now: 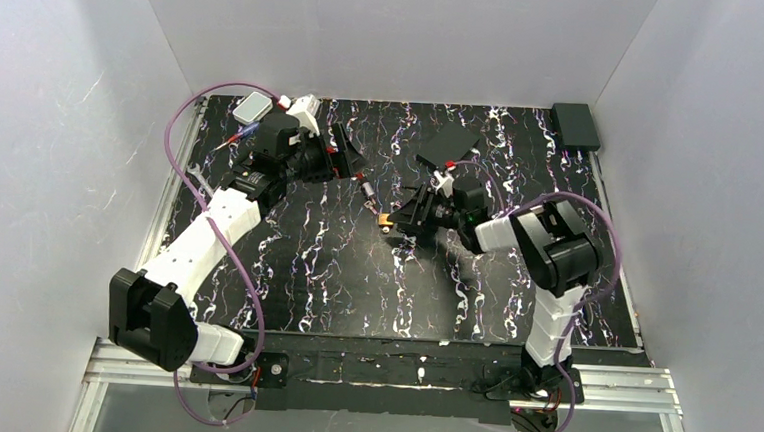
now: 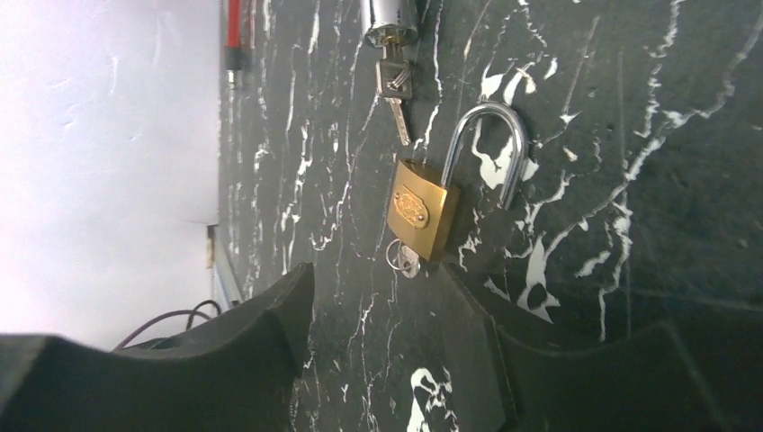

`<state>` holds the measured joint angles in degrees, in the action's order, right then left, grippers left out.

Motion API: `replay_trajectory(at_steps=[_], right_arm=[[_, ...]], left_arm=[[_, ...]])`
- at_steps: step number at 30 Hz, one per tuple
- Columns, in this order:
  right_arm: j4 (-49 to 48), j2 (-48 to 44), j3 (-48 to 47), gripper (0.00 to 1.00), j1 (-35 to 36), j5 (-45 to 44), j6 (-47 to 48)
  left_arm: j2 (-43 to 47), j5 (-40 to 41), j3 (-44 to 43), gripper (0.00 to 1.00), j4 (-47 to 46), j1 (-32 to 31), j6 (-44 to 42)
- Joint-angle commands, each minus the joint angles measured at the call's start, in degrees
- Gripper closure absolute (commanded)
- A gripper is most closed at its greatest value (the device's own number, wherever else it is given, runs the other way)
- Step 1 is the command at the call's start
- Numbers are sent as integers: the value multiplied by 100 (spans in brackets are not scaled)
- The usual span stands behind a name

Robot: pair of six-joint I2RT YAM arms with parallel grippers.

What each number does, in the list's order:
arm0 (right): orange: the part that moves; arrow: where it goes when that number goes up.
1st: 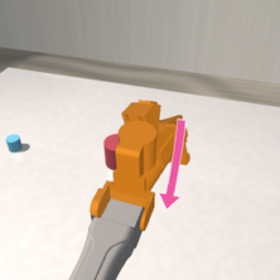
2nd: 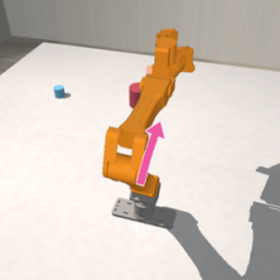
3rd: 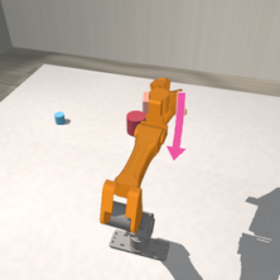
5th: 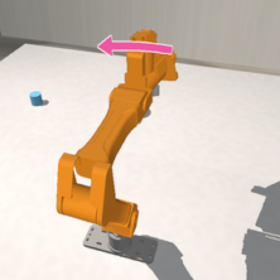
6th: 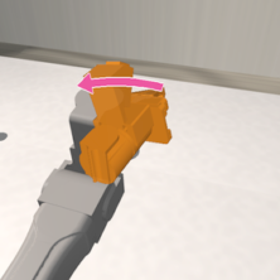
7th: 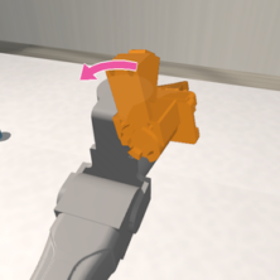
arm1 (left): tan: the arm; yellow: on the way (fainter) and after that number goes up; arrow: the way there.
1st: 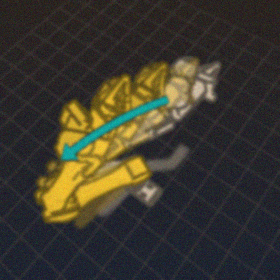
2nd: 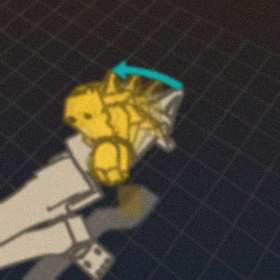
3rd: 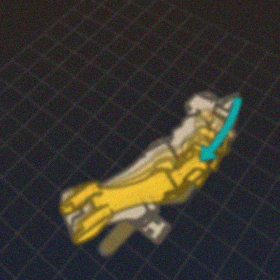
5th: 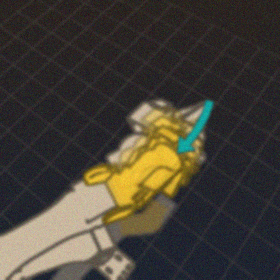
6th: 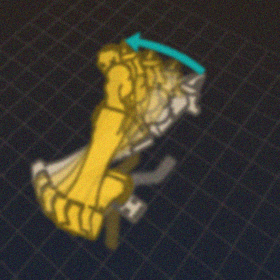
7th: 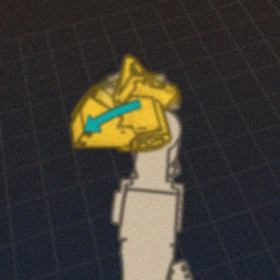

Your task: Unlock with the key

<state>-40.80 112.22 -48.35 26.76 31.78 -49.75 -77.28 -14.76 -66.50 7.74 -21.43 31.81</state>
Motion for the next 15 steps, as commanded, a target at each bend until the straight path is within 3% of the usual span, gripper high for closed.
replay_trajectory(at_steps=[1,7,15], right_arm=[[1905,-1144,-344,27,55,-779,1552],[3294,-2729,-573,3,126,-1512,2618],[3661,-4607,-335,2,127,-2377,3091]], left_arm=[[171,235,-267,9,68,25,-231],[273,434,-297,9,131,-4,-371],[537,1131,-315,9,265,-347,-889]])
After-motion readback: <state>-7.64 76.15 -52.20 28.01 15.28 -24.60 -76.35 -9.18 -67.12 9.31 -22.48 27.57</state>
